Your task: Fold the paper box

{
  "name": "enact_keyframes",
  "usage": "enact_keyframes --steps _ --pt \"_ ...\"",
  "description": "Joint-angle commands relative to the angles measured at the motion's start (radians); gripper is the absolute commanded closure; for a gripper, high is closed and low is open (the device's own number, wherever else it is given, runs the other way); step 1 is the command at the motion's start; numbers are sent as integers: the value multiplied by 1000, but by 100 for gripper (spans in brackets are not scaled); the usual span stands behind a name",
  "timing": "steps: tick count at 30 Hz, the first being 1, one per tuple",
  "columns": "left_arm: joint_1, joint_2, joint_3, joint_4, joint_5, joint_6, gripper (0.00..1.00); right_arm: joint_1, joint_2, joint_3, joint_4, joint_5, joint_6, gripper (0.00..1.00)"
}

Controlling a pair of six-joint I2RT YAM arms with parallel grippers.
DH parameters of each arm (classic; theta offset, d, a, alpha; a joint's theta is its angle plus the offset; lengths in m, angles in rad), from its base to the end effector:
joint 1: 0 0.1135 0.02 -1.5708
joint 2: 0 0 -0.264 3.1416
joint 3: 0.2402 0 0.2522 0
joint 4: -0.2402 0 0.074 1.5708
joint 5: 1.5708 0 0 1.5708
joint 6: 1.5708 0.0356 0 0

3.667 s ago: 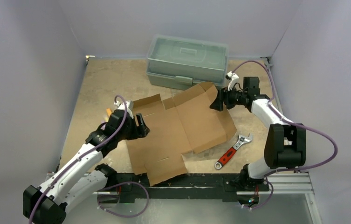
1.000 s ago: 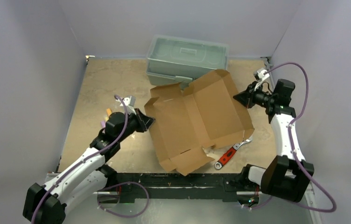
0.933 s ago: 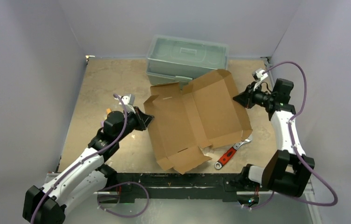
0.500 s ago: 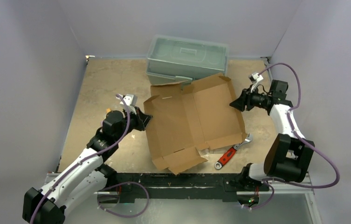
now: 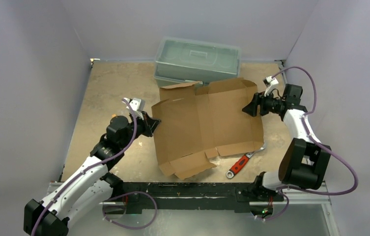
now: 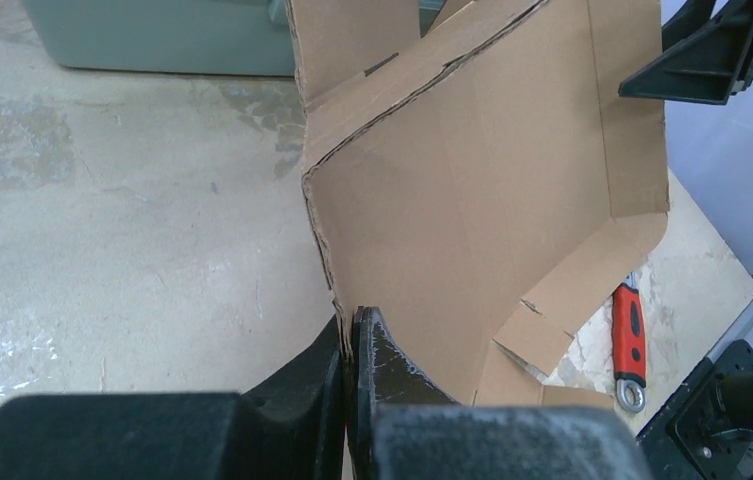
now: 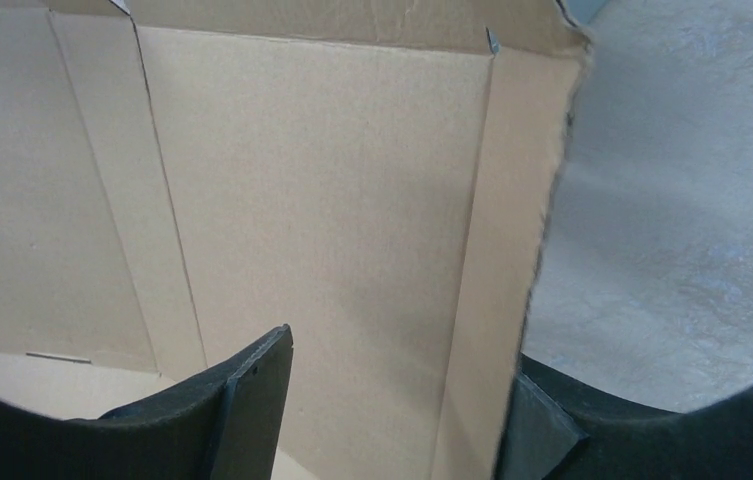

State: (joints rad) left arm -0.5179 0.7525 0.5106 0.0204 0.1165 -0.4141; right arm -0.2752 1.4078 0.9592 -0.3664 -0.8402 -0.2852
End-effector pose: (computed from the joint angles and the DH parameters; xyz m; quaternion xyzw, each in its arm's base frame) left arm 0.1597 -0.0958 0.2695 0.0768 0.7767 -0.3208 0.5366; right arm 0.2872 -0.0535 0.2507 -0.1547 0.8479 0.2711 0.4286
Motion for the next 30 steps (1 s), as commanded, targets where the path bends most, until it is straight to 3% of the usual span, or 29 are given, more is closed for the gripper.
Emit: enact_keyframes --steps 1,9,14,24,28,30 --pt "-4 -14 47 41 44 59 100 6 38 8 37 -64 31 32" --pt "-4 -37 59 20 39 85 100 -11 110 16 14 -170 -14 29" --pt "-4 -50 62 2 9 89 100 -36 86 5 -3 -267 -63 35" --pt "-4 -65 56 -19 -41 70 100 -40 -4 -13 -17 -342 -112 70" --pt "-4 -69 55 -19 -40 63 100 -42 -16 -14 -21 -342 -107 100" --pt "-3 -73 56 -19 -36 59 100 -42 -20 -8 -39 -350 -121 100"
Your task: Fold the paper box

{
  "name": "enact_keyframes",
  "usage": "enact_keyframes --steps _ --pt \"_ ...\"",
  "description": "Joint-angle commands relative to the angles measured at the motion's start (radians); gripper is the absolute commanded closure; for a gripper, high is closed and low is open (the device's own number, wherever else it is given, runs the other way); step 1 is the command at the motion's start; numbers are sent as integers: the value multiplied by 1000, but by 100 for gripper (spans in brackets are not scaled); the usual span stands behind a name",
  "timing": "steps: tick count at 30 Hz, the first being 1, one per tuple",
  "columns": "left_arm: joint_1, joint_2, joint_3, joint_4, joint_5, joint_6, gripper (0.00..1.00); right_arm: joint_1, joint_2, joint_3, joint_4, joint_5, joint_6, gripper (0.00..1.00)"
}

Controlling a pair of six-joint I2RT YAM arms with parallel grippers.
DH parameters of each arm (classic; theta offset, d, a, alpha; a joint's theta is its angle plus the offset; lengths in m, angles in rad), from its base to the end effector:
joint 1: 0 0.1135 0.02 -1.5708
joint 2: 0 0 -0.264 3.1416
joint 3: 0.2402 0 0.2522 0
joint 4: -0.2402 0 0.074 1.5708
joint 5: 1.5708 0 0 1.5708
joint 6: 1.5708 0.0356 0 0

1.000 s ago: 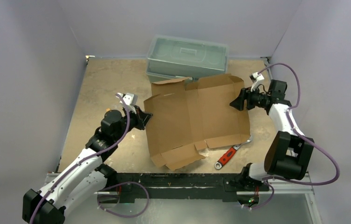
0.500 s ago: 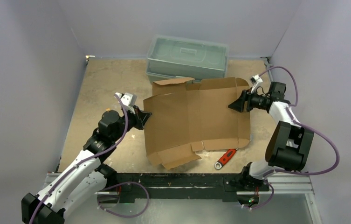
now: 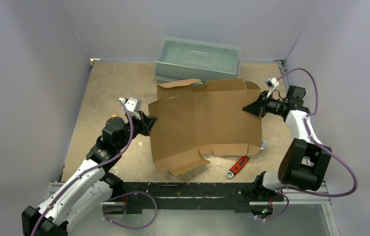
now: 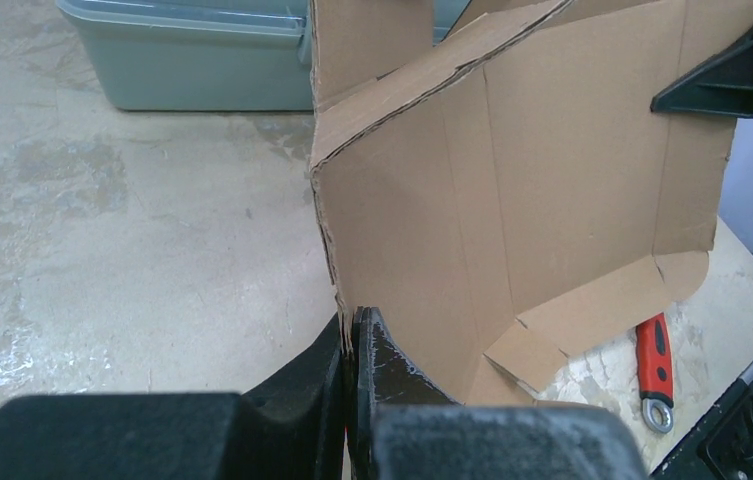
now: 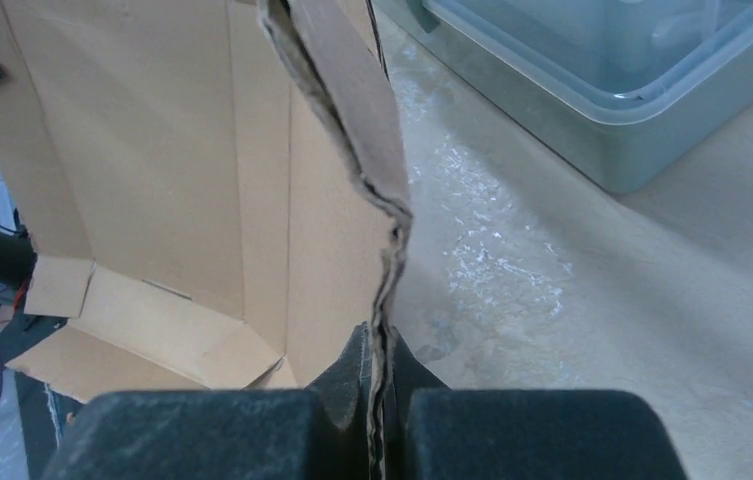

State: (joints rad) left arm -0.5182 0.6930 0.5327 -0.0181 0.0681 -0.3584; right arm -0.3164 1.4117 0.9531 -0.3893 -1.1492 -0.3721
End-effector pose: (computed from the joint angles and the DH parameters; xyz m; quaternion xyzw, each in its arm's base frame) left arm 0.1518 -0.0893 0.2829 0.0830 0.7627 -0.2957 0.5693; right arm 0.2790 -0.0572 0.2531 -0.2140 0.7795 0.3784 0.4510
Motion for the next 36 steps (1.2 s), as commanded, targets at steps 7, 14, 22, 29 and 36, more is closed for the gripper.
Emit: enact_keyframes --steps 7,14,22,29,36 --pt "-3 -72 67 20 9 -20 85 -2 -250 26 -63 -53 -91 100" --pt "-3 -31 140 -53 -20 -25 74 -1 -449 29 105 -34 54 100" --pt "-3 -59 119 -68 -20 -86 61 -1 -490 -39 172 -1 9 100" --pt "-2 -172 99 -242 -190 -207 39 -3 -535 -137 266 43 30 100" --pt "-2 -133 93 -194 -180 -234 31 -2 -533 -147 229 36 -23 100"
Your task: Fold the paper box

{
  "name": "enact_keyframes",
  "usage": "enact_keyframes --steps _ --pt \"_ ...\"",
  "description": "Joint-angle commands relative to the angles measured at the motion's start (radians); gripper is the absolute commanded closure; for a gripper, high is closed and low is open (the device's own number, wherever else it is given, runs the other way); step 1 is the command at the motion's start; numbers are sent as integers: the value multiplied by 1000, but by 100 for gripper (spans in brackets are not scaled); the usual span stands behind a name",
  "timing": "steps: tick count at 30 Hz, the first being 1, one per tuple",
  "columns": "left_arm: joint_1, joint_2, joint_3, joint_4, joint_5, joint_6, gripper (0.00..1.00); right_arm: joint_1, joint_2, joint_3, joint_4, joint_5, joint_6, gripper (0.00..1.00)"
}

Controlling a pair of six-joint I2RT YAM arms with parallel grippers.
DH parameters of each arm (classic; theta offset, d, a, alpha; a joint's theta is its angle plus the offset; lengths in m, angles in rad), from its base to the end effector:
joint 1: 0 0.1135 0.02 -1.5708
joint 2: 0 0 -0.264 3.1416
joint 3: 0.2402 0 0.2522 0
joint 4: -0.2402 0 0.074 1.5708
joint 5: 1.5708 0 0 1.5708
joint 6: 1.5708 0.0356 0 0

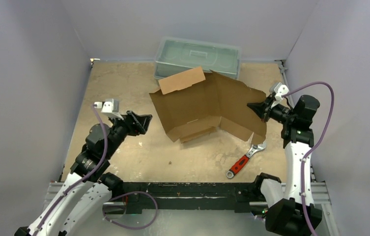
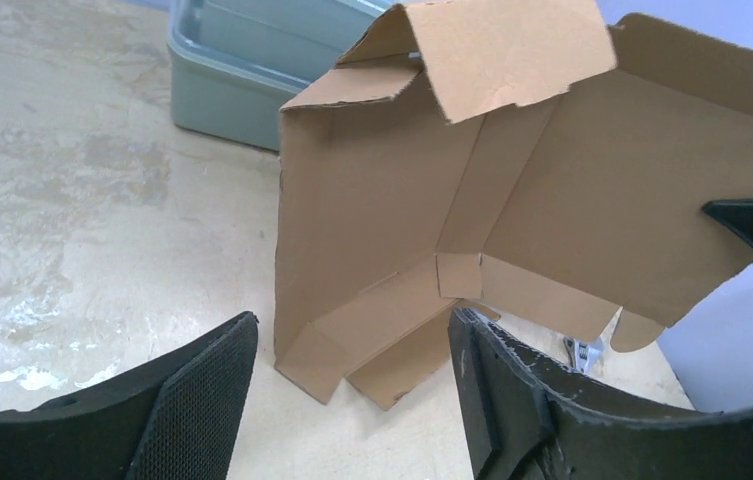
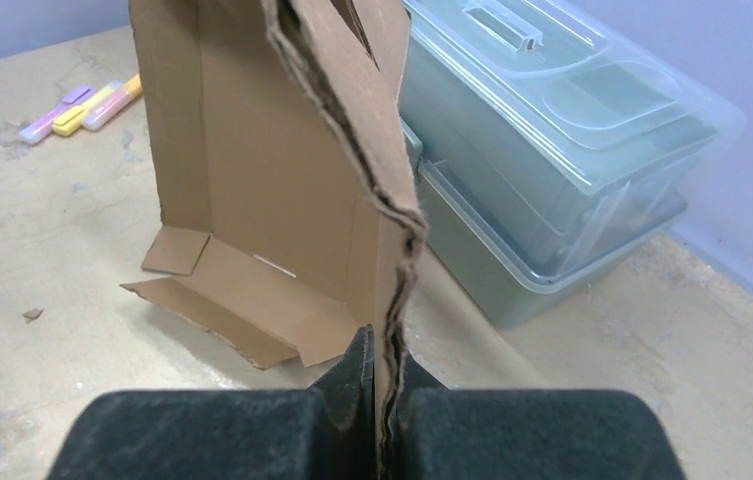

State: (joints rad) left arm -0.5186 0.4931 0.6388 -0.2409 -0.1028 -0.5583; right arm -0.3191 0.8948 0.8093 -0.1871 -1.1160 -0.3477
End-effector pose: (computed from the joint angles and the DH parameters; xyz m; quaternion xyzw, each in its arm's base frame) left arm 0.1147 -0.0613 0.3230 -0.0492 0.7381 -0.3119 0.5962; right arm 0.1908 -0.0293 0.3342 -0.3297 0.6711 0.2308 0.6226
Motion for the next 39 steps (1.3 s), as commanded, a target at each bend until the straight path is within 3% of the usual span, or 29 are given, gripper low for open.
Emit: enact_keyframes --steps 1,8,16,21,23,30,34,39 --pt "-1 104 -19 56 5 -35 33 1 -17 -3 23 2 -49 100" --pt "34 272 -126 367 136 -41 39 1 -13 -9 15 7 -55 100" --pt "187 400 -249 682 353 -91 40 1 -4 -12 15 7 -51 100" --pt "187 467 -249 793 417 -99 53 0 -2 -17 24 2 -36 100" --pt "187 491 -241 821 437 -110 59 1 -2 -20 22 -6 -35 100" --pt "186 579 -203 890 493 -139 98 1 -9 -20 6 -56 -51 100" --pt "172 595 -180 897 501 -147 100 1 -15 -17 -21 -105 -69 100" --pt "105 593 -110 750 420 -92 100 2 -30 -7 -63 -196 -93 100"
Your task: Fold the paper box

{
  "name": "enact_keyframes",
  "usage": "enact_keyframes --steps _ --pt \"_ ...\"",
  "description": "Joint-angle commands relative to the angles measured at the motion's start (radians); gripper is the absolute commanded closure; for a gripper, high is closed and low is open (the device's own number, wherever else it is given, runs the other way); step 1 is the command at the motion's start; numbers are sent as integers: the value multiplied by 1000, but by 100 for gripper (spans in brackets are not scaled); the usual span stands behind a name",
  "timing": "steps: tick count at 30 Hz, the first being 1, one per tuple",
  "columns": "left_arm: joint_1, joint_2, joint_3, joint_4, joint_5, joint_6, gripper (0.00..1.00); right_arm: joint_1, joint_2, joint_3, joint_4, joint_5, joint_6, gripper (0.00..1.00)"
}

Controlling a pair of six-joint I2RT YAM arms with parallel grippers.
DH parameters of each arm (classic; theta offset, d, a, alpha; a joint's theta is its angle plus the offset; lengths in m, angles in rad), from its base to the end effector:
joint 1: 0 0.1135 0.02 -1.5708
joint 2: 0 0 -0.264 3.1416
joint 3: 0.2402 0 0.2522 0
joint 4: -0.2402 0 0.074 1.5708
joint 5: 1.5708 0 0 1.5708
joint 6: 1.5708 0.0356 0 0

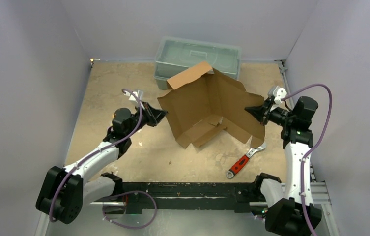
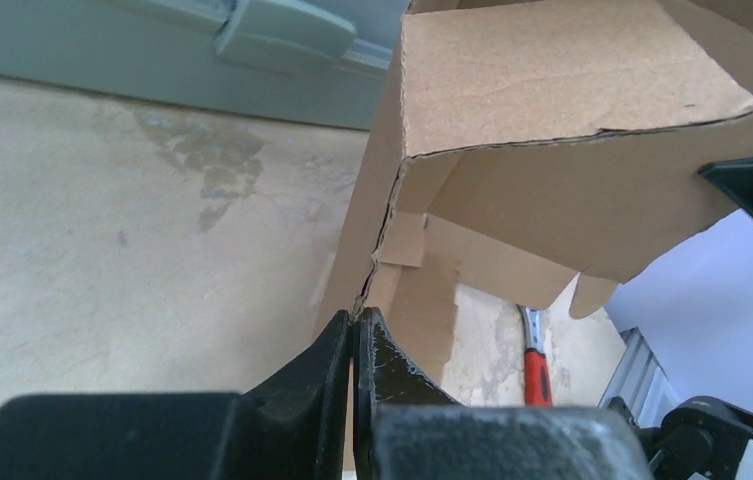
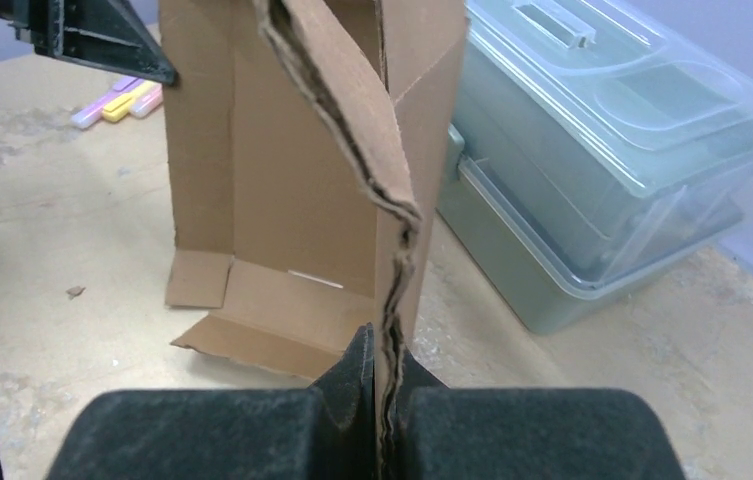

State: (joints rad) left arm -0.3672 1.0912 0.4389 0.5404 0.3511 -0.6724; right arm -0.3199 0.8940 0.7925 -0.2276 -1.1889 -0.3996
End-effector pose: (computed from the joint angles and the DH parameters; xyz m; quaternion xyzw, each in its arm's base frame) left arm 0.2159 -0.0962 0.2347 0.0035 0.7432 -0.4390 0.5049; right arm 0.1879 -0.0275 0.3260 -0.3524 0.6603 0.2567 0.6115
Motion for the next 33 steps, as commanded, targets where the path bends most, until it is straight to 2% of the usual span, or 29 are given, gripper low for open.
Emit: enact_keyframes --steps 1,5,8,11,15,20,24,33 --pt "-60 -10 104 -64 -53 32 100 2 -31 12 -33 -135 -46 100" --pt "-115 -40 176 -252 -234 85 100 2 -37 13 -38 -140 -42 100" --pt "-124 -50 218 -374 -340 108 100 3 -38 -4 51 -58 73 100" --pt "-125 -53 252 -458 -436 132 100 1 -38 -12 105 -5 126 100" --pt "-125 -63 285 -528 -542 150 100 1 -41 -18 123 -42 145 100" --pt "-132 -63 322 -526 -541 175 100 4 -40 -38 147 -109 160 100" --pt "-158 -57 332 -488 -500 201 100 23 -38 -56 180 -91 189 100" --pt "-222 -24 419 -586 -589 217 100 76 -65 -63 191 -87 189 100"
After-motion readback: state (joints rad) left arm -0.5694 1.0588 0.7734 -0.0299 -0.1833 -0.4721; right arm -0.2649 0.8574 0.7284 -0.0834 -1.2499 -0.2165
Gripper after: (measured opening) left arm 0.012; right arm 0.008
